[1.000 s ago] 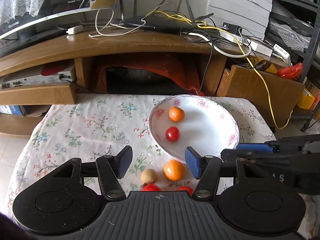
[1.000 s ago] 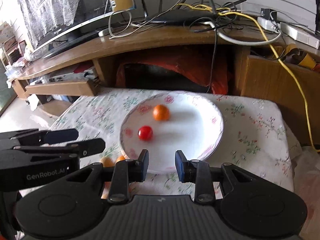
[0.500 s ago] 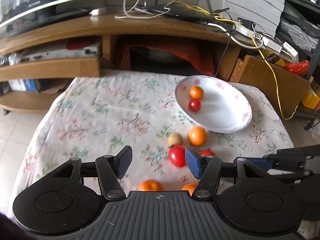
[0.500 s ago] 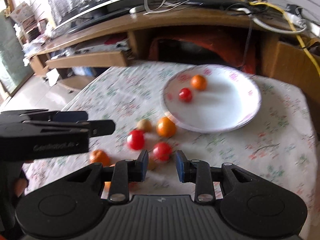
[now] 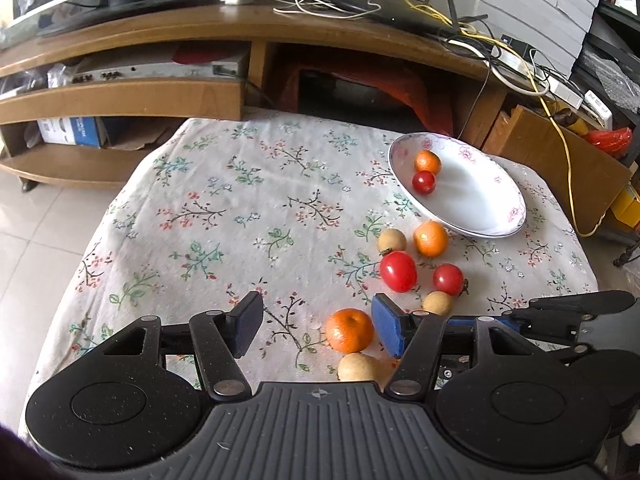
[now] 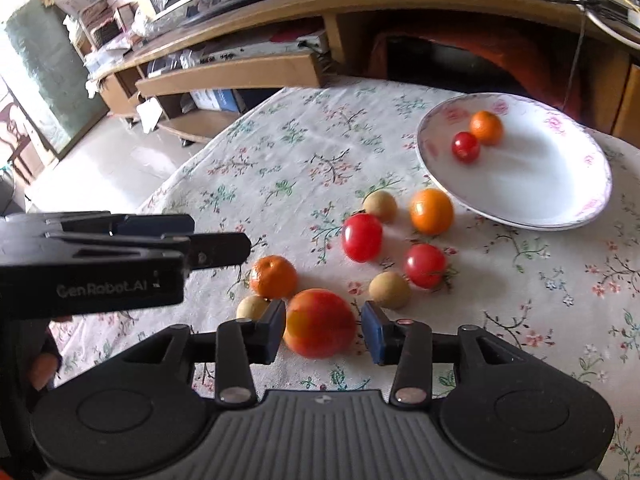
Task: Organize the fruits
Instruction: 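Grasp the large red-orange tomato with the right tool while the left tool moves back, then grasp a small tan round fruit with the left tool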
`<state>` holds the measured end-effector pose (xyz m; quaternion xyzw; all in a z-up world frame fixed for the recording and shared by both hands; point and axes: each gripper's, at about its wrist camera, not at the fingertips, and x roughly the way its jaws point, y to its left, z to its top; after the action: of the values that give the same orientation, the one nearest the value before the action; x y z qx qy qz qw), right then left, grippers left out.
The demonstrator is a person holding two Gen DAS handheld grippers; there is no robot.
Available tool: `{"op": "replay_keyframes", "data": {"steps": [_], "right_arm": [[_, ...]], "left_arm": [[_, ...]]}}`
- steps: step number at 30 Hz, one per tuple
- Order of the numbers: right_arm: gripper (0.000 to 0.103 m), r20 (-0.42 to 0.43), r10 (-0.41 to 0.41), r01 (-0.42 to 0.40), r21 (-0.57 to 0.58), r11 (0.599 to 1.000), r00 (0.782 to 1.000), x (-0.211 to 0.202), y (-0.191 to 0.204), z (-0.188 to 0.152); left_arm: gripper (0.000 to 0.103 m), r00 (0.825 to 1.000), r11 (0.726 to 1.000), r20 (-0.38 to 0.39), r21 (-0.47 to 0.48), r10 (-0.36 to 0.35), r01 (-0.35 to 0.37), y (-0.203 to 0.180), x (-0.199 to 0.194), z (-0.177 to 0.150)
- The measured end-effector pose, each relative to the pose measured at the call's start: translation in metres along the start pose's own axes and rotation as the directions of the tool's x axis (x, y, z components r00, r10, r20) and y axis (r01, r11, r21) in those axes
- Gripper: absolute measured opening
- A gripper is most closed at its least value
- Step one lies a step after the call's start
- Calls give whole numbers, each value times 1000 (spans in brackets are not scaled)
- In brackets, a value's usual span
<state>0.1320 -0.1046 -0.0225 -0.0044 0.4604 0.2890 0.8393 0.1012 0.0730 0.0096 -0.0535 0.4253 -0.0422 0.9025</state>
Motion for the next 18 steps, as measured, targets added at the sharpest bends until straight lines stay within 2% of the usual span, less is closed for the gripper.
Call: {"op": "replay_keyframes", "data": {"steps": [2, 8, 12, 18], "right_arm": [[42, -10, -14, 14, -11, 1000, 1000, 5, 1, -1], [42, -62, 13, -12, 18, 1000, 998, 17, -3, -5], [42, -53, 9, -8, 10, 1000, 999, 16, -3, -8], [41, -66, -43, 43, -3, 999, 997, 2, -10, -17]], "left_arm": [[68, 1000, 1000, -6, -2, -4, 4, 1, 2, -1], [68, 999, 1000, -39, 8, -15, 16, -1, 6, -7], [68, 997, 999, -68, 12, -38, 39, -4, 8, -14], [64, 994, 998, -103, 45, -43, 48, -14, 14, -24]]}}
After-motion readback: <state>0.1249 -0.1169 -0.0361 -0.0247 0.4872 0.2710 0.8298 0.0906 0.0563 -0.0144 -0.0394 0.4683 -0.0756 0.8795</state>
